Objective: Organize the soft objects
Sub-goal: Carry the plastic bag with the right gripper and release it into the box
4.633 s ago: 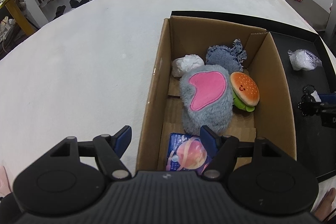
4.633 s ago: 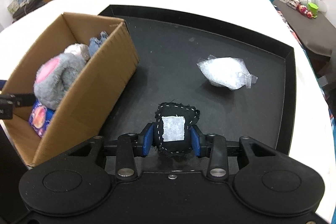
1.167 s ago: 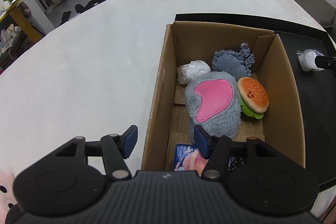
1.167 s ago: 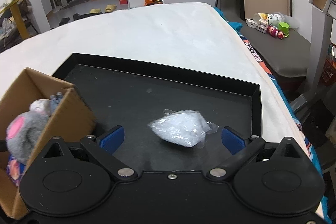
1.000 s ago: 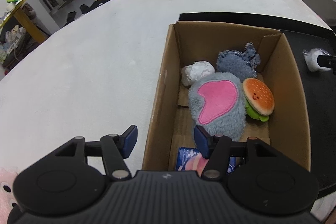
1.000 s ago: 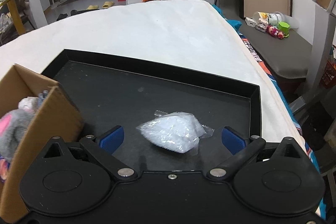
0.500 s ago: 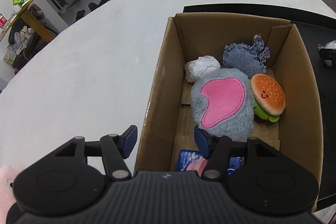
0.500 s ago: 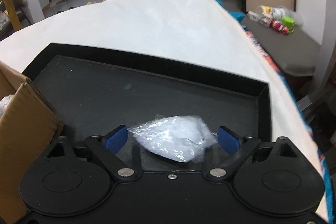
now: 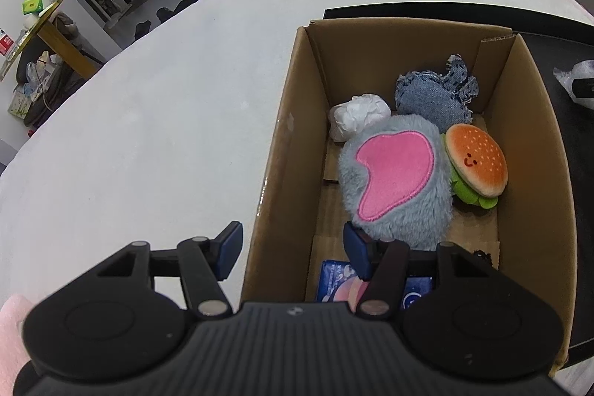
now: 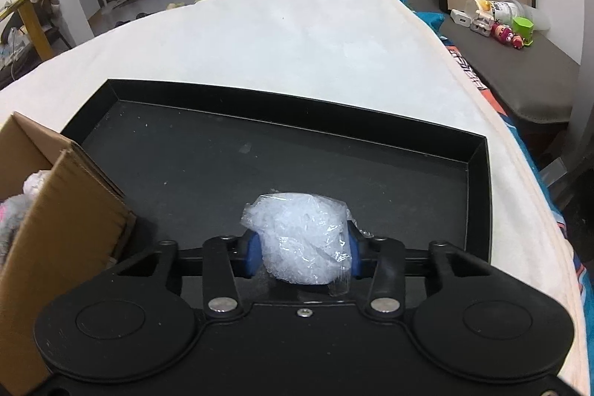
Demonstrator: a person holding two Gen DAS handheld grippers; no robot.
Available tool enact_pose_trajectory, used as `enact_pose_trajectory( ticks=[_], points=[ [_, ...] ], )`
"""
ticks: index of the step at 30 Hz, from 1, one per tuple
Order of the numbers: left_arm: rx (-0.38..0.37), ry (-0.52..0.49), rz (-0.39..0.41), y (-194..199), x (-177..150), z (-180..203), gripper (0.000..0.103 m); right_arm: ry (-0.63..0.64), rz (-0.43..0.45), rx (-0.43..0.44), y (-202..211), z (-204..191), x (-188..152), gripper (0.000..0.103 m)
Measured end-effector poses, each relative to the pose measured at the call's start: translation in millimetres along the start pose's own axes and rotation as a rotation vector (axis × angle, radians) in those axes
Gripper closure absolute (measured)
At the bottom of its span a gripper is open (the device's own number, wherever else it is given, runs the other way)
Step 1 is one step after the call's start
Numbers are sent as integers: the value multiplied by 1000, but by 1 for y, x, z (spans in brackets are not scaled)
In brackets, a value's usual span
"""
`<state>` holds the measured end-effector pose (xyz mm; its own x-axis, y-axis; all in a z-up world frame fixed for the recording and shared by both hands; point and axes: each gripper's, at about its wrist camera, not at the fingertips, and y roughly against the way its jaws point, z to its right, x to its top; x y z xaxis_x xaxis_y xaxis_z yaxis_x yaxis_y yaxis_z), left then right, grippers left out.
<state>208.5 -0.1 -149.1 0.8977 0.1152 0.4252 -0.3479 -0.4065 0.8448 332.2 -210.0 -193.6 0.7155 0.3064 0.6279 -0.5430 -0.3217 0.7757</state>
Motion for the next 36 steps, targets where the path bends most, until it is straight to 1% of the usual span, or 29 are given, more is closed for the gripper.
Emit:
enact_pose_trajectory(
  ticks=[3, 8, 18, 23, 28, 30, 33, 36],
  points=[
    [-15, 3, 0, 0, -1, -5, 45, -26, -4, 25, 6, 1, 1, 66],
    [-27, 11, 7, 0, -3, -12, 45, -40, -7, 39, 14, 1, 0, 68],
    [-64, 11, 11, -2, -7, -23, 45, -48, -2, 37, 34, -13, -1, 68],
    [-96, 14, 20, 0, -9, -29, 45, -67, 29, 37, 54, -19, 0, 68],
    [-127, 14, 46, 4, -10, -36, 45, -97, 81, 49, 75, -27, 2, 68],
    [-139, 15, 47, 5, -11, -39, 48, -114, 98, 64, 83, -31, 2, 68],
    [-154, 14, 53, 6, -13, -43, 50, -130, 124, 86, 95, -40, 1, 68],
    [-162, 7, 57, 7, -15, -46, 57, -127, 141, 109, 103, -53, 0, 68]
  ],
)
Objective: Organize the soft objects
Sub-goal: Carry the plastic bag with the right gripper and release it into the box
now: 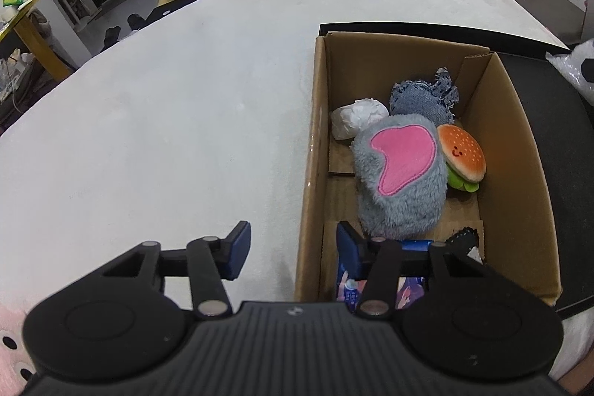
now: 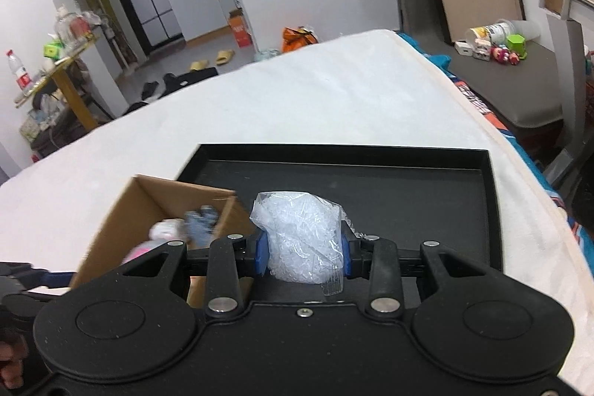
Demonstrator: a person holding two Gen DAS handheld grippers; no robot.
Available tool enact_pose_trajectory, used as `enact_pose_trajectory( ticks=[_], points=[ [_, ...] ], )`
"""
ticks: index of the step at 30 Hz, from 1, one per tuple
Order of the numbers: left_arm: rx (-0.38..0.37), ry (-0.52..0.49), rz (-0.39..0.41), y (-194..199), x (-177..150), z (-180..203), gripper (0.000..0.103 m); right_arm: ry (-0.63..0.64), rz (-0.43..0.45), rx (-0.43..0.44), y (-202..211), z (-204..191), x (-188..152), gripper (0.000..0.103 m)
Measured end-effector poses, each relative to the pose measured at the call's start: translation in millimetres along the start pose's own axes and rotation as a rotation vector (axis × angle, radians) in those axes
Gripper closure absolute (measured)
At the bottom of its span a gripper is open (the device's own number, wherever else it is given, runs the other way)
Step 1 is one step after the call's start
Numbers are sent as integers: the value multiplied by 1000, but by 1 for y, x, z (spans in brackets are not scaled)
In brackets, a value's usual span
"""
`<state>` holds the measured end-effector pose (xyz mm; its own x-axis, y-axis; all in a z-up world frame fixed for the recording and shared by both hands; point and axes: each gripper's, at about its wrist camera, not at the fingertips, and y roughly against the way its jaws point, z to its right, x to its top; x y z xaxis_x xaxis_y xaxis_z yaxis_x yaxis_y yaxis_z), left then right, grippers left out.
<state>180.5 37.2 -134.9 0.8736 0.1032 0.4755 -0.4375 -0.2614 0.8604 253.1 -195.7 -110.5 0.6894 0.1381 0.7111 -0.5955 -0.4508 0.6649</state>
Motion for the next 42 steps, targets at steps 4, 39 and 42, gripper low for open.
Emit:
enact_pose_trajectory(
  ticks=[4, 39, 42],
  points=[
    [-14, -12, -6, 1, -4, -3, 73, 11, 13, 40, 6, -13, 0, 68],
    [-115, -9, 0, 3, -9, -11, 94, 104, -31, 119, -3, -90, -21, 53],
    [-119, -9, 0, 3, -9, -12, 94, 80, -31, 133, -2, -88, -22, 53]
  ],
)
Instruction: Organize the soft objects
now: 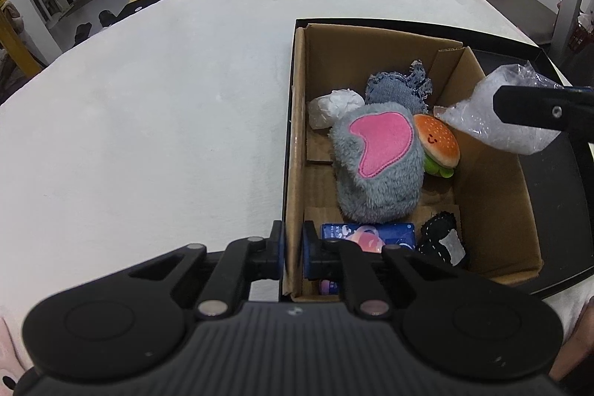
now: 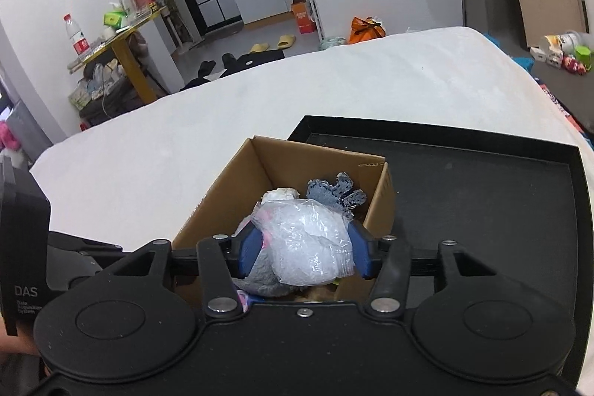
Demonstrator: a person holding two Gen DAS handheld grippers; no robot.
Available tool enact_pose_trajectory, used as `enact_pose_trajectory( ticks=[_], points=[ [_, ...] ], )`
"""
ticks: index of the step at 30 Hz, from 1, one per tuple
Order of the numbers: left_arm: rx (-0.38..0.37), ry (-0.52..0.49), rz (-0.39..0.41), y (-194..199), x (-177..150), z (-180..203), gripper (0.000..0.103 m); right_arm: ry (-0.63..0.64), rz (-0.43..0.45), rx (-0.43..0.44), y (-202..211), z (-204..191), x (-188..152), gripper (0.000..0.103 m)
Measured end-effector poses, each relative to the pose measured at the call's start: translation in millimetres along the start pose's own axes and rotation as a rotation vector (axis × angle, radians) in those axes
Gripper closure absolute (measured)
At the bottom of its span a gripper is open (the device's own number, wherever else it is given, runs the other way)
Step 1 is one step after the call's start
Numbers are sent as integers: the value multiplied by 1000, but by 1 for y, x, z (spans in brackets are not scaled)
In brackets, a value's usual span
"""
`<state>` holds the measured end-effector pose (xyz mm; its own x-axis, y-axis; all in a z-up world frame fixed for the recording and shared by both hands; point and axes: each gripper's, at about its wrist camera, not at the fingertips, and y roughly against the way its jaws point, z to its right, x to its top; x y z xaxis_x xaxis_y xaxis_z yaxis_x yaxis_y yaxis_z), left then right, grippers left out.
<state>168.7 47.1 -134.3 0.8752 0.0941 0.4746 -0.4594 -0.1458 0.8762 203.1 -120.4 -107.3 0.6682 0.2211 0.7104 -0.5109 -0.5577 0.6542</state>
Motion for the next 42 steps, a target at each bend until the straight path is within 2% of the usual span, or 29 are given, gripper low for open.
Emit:
enact_pose_trajectory(
  ticks=[2, 3, 4, 6, 21, 30, 33, 38, 40, 42],
  points=[
    [0, 0, 1, 0, 0, 0, 94, 18, 4, 16, -1, -5, 0, 52],
    [-1, 1, 1, 0, 0, 0, 94, 27, 3, 19, -3, -8, 0, 46],
    [-2, 1, 1, 0, 0, 0, 94, 36, 2, 17, -4, -12, -1, 35],
    [-3, 2, 1, 0, 0, -1, 94, 48, 9, 18, -5, -16, -2, 27],
    [-4, 6, -17, 3, 5, -2, 94, -31, 2, -21, 5, -2, -8, 28],
    [-23, 7, -10, 21, 10, 0, 89, -101, -18, -52, 18, -1, -20, 27],
    [-38, 13, -10, 28, 11, 0, 81, -126, -11, -71, 27, 2, -25, 19],
    [-64, 20, 12, 47, 12, 4, 58, -167, 11, -105, 42, 4, -28, 15],
    [-73, 17, 22, 55, 12, 7, 52, -180, 26, -122, 50, 3, -29, 6],
    [-78, 15, 31, 62, 12, 9, 47, -191, 37, -139, 56, 3, -29, 5]
  ],
)
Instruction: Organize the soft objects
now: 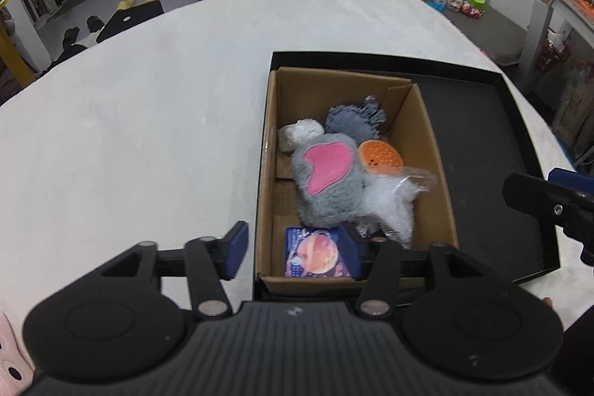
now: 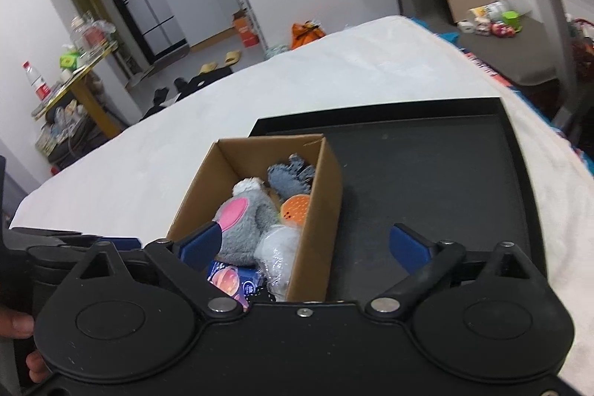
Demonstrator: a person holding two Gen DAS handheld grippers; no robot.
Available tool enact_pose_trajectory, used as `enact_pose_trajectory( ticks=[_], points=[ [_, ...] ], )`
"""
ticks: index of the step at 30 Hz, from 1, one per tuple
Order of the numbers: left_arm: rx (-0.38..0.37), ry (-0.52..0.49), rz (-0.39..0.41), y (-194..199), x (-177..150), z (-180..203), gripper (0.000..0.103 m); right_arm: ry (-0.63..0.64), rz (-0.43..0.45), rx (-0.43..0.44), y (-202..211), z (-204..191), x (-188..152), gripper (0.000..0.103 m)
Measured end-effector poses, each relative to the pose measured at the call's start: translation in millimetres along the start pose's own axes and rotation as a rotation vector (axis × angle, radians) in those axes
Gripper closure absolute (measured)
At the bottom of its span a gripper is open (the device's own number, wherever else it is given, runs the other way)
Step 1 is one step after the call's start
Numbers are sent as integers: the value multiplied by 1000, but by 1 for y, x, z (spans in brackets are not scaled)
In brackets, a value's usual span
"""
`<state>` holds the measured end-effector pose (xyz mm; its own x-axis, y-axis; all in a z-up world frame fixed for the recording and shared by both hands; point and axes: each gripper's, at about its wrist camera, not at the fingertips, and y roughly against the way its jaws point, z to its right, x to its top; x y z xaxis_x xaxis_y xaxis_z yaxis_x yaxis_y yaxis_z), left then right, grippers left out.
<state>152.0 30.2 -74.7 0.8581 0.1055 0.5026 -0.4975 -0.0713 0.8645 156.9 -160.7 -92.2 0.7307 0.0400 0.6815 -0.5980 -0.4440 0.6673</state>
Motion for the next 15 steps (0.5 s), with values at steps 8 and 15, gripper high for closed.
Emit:
enact_pose_trajectory(
  ticks=[8, 15],
  points=[
    [-22, 18, 34, 28, -1, 1, 32, -32, -7, -29, 17, 0, -3, 0],
    [-29, 34, 65, 52, -2, -3, 21, -58, 22, -65, 35, -2, -6, 0]
  ],
)
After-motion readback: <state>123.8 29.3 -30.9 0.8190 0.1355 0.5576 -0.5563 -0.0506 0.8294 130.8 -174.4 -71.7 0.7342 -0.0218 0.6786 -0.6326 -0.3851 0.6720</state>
